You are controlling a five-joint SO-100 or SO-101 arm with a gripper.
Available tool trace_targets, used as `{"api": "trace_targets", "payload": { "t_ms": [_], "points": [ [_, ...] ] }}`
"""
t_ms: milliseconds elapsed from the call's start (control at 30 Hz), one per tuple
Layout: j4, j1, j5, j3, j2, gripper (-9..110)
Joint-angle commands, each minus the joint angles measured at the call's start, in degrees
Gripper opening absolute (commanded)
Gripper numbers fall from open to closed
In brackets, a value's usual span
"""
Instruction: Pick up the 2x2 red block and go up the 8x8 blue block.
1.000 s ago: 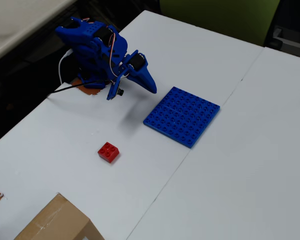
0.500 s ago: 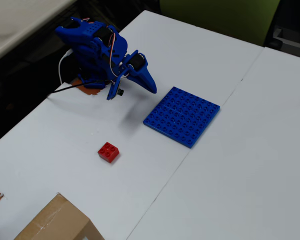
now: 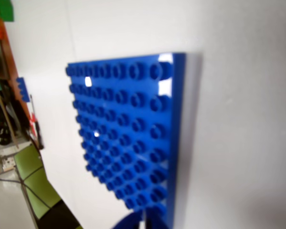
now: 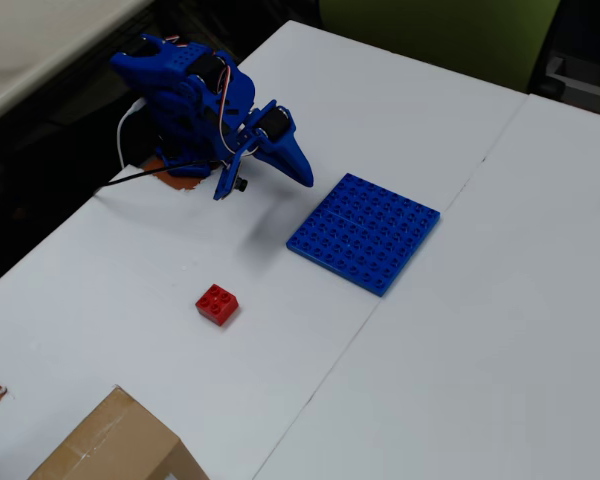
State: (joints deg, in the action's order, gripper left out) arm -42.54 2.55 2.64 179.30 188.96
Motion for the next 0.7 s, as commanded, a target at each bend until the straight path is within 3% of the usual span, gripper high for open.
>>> {"api": "trace_targets", "payload": {
  "t_ms": [0,567,667],
  "points": [
    [-0.09,-0.26,0.18,0.35,0.53,0],
    [0.44,2.02,-2.64,0.35,0.53,0],
    [6.06,2.37,-10.90,0.35,-1.67,0]
  ]
}}
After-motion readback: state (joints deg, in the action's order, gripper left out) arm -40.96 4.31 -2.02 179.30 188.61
